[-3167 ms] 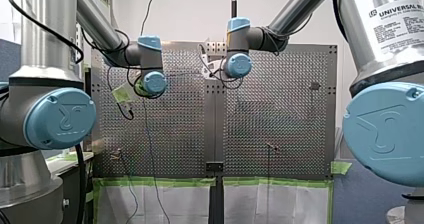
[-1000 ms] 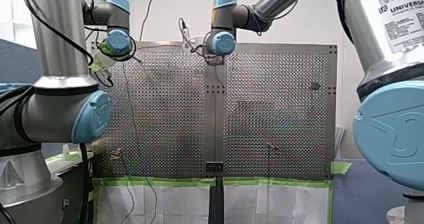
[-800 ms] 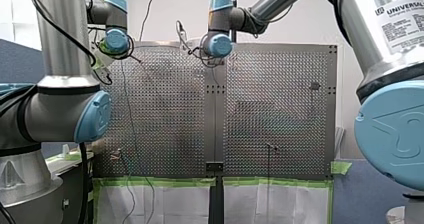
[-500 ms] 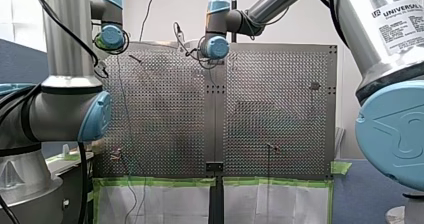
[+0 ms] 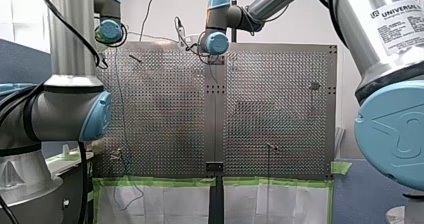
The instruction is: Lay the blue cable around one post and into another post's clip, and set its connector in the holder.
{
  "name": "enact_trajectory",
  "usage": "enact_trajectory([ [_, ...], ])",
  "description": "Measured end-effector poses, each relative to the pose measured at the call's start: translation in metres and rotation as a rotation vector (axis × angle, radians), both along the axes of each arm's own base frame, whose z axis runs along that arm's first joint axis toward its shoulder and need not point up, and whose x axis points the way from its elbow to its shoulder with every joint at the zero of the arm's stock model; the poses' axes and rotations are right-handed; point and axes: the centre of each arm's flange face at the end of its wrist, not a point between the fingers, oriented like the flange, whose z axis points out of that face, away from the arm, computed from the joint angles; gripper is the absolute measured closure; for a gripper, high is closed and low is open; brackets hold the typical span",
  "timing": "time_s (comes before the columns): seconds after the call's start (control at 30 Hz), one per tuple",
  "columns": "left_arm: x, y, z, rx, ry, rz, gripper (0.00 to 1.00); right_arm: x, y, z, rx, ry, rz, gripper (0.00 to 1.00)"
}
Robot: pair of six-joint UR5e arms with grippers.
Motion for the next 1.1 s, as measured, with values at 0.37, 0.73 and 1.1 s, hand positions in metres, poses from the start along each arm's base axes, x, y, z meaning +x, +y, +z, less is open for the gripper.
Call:
enact_trajectory([
  [0.37, 0.026, 0.010, -0.033, 0.010, 0.068, 0.004, 0.00, -0.002, -0.007, 0.002, 0.003, -0.025, -0.008, 0.96],
  [0.73, 0.051, 0.024, -0.070, 0.012, 0.125, -0.009, 0.00, -0.007, -0.021, -0.004, 0.010, -0.025, -0.032, 0.96],
  [1.1, 0.065, 0.024, -0.096, 0.018, 0.178, -0.034, 0.00, -0.007, -0.050, -0.053, 0.074, 0.017, -0.080, 0.96],
])
